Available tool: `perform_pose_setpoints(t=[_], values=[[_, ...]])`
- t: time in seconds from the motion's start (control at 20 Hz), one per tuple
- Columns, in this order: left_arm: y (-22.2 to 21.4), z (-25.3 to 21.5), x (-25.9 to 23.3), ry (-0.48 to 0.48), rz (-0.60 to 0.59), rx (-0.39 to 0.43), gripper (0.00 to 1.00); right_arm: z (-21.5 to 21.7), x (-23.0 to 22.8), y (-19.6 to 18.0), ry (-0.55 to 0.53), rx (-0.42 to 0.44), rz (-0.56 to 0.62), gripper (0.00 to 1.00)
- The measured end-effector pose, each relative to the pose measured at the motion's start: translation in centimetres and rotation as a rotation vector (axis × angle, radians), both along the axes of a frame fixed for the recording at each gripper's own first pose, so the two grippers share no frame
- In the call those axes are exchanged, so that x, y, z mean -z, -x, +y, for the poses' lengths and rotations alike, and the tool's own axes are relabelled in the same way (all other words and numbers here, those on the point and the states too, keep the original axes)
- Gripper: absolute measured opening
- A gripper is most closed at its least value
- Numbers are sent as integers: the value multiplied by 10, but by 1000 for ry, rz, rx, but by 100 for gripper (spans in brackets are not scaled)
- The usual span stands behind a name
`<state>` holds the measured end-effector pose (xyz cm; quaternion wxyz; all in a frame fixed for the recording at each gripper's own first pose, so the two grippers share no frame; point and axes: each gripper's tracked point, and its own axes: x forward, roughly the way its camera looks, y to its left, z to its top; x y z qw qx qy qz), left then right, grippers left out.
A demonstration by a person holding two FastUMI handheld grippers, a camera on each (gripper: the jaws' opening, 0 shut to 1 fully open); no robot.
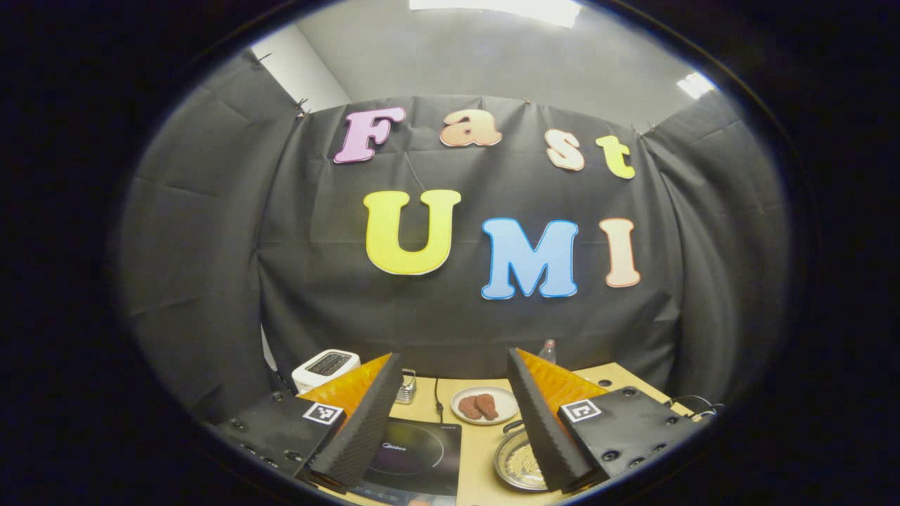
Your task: First push the handle of the pot to place it horizontally, then grasp the pot with both hands and set it on the induction cooktop.
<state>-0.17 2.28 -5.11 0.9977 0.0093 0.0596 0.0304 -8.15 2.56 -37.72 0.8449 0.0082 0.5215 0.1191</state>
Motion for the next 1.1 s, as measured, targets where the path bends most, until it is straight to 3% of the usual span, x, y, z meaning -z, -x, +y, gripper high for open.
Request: perform_pose_setpoints(t=[0.7,0.8,1.1], values=[[-10,-16,4,0,20,24,95,-49,0,-21,73,101,-24,2],[-10,-22,4,-3,22,32,99,-61,0,-24,96,105,-28,3],[-13,-30,3,-15,26,39,95,-90,0,-37,178,104,-44,3]])
